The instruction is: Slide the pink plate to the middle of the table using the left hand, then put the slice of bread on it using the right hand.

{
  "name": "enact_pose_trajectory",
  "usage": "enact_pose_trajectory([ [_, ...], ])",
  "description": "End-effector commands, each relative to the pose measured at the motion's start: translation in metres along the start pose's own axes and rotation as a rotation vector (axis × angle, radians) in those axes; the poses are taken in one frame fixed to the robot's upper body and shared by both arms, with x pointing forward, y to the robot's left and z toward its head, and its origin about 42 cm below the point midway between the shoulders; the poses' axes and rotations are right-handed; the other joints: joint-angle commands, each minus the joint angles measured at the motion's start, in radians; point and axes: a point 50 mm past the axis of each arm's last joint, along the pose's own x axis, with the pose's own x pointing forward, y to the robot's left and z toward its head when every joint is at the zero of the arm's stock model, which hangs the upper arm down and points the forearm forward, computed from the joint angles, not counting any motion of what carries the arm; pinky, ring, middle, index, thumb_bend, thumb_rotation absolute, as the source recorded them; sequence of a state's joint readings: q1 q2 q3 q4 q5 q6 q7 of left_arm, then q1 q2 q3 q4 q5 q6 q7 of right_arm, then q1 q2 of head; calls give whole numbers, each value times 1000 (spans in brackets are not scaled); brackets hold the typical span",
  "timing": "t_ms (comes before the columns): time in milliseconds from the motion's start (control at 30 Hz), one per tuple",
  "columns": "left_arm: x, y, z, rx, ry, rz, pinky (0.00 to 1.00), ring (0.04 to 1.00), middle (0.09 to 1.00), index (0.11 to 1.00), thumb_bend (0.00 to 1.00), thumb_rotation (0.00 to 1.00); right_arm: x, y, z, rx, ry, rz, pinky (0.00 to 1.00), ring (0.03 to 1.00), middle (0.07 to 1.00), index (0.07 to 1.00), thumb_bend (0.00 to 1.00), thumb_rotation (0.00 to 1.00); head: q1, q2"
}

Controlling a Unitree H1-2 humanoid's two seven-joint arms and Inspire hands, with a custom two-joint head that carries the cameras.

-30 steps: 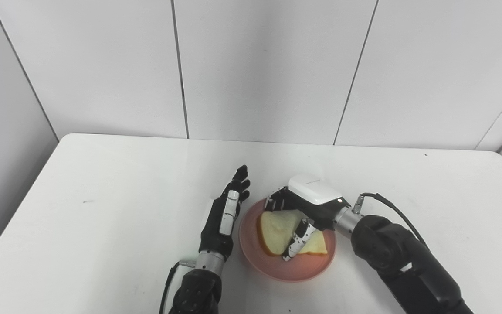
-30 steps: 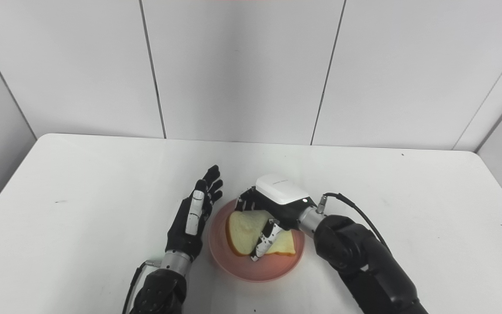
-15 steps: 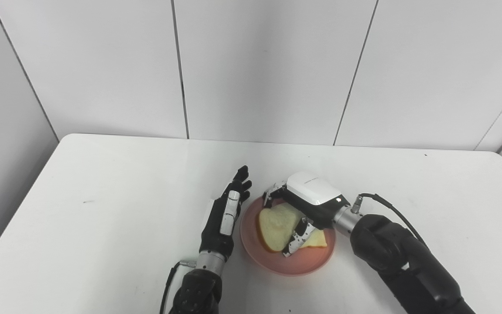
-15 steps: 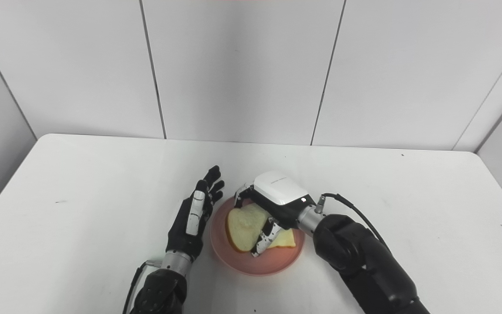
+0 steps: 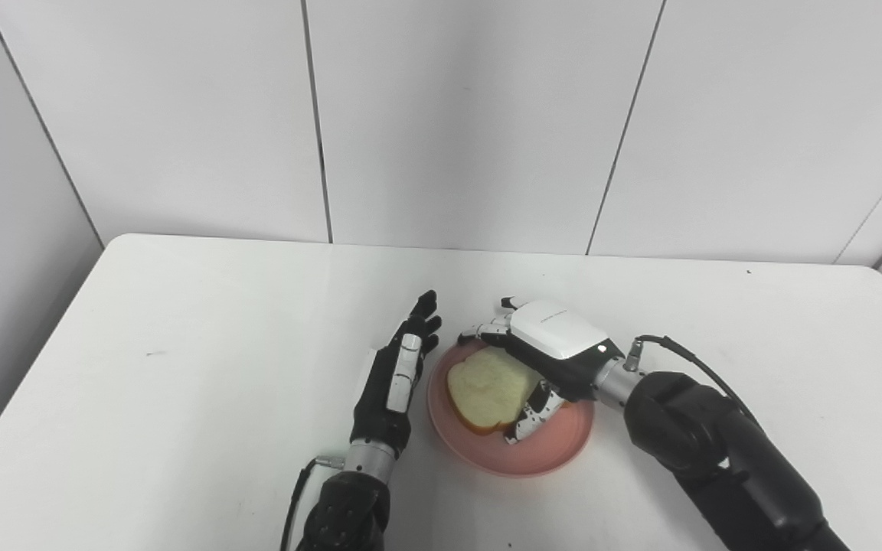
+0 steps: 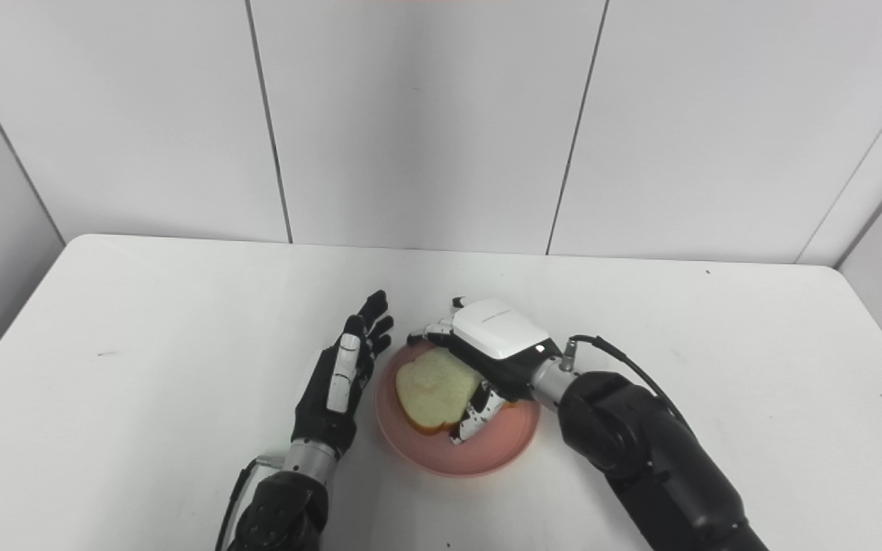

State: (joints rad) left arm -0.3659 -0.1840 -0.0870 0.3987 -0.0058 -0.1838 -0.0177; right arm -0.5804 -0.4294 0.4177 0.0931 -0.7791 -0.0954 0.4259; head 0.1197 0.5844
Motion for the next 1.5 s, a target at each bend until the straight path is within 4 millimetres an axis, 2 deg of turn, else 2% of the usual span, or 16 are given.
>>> enact_pose_trajectory([
  [0, 2, -3, 4, -21, -14, -14, 958, 958, 980, 900, 783, 1000, -9, -20, -8, -20, 30, -33, 990, 886, 853, 838, 744, 153, 2, 1],
  [200, 3, -1, 4, -17, -10, -12, 956, 956, 982, 903, 783, 1000, -21, -21, -10, 26, 31, -55, 982, 888, 875, 903, 754, 149, 0, -1],
  [333, 2, 0, 4, -26, -11, -14, 961, 962, 987, 904, 784, 1000, -38, -22, -13, 94, 19, -116, 972, 898, 893, 924, 757, 116, -4, -2],
  [467, 2, 2, 4, -30, -15, -14, 960, 973, 986, 901, 782, 1000, -54, -22, -20, 186, 19, -189, 963, 917, 930, 948, 758, 139, -5, -3],
  [500, 2, 3, 4, -32, -17, -15, 953, 978, 989, 900, 785, 1000, -58, -21, -23, 218, 15, -213, 924, 922, 942, 959, 769, 144, -5, -3],
  [533, 2, 3, 3, -31, -18, -14, 945, 978, 989, 899, 785, 1000, -63, -19, -28, 262, 13, -250, 862, 924, 957, 971, 768, 172, -6, -3],
  [633, 2, 4, 3, -21, -19, -13, 937, 975, 988, 899, 786, 1000, -73, -14, -40, 352, 0, -337, 782, 935, 980, 987, 760, 226, -6, -3],
  [700, 1, 4, 2, -16, -16, -13, 939, 973, 988, 899, 787, 1000, -77, -9, -47, 404, -15, -387, 762, 946, 993, 995, 754, 259, -6, -3],
  [867, -1, 6, 1, -11, -22, -12, 957, 965, 984, 900, 782, 1000, -85, 9, -59, 612, -14, -504, 884, 985, 1000, 1000, 748, 441, -9, -4],
  [933, -2, 7, 1, -4, -25, -12, 955, 963, 983, 901, 783, 1000, -86, 18, -64, 706, 0, -543, 916, 993, 1000, 1000, 753, 481, -13, -3],
  [967, -3, 8, 1, -4, -28, -13, 955, 964, 984, 903, 780, 1000, -86, 22, -66, 740, 8, -558, 934, 998, 1000, 1000, 767, 547, -14, -5],
  [1067, -4, 11, 1, -7, -33, -15, 934, 964, 990, 910, 774, 1000, -86, 35, -66, 856, 10, -618, 913, 970, 1000, 1000, 754, 660, -17, -5],
  [1133, -5, 13, 2, -14, -36, -14, 958, 970, 995, 918, 765, 1000, -85, 43, -64, 971, -12, -658, 940, 973, 1000, 1000, 718, 682, -19, -6],
  [1300, -11, 23, 5, -14, -44, -16, 986, 988, 1000, 961, 731, 1000, -78, 57, -57, 1239, -52, -726, 997, 997, 1000, 1000, 721, 699, -33, -11],
  [1367, -14, 27, 6, -22, -46, -16, 999, 999, 1000, 986, 674, 1000, -75, 63, -52, 1278, -54, -743, 1000, 998, 1000, 1000, 722, 767, -38, -14],
  [1467, -19, 34, 7, -27, -37, -10, 1000, 1000, 1000, 996, 666, 1000, -71, 70, -45, 1264, -27, -772, 1000, 999, 1000, 1000, 723, 811, -45, -16],
])
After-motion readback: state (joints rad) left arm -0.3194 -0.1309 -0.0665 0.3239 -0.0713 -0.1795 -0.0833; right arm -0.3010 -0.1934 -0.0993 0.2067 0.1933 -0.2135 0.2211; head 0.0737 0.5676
